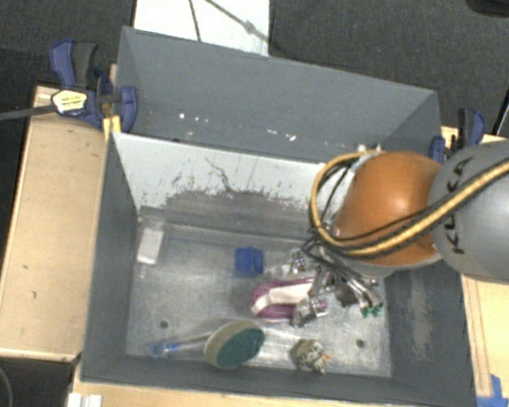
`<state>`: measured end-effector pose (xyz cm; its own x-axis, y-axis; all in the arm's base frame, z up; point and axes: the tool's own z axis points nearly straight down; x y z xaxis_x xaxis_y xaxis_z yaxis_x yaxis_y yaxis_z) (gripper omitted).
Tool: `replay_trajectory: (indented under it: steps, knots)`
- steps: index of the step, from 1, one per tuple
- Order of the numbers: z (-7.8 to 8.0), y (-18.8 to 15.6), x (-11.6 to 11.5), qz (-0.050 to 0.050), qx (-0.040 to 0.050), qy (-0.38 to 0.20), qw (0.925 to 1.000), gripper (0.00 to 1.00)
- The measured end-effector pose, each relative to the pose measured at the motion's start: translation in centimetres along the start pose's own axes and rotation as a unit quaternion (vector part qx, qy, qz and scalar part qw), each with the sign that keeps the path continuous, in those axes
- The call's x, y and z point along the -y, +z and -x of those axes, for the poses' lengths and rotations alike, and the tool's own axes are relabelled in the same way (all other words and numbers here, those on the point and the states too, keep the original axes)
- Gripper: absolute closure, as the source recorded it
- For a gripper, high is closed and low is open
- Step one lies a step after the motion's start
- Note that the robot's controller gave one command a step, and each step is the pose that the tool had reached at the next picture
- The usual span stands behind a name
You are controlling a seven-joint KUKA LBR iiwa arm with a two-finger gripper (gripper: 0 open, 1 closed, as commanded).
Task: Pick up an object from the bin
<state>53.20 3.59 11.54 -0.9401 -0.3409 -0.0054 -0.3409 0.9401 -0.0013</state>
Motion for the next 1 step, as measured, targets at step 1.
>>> replay_trajectory:
  steps: [1]
  knots:
    - [0.18,-5.16,0.05,0.0,0.0007,0.002,1.0,1.0]
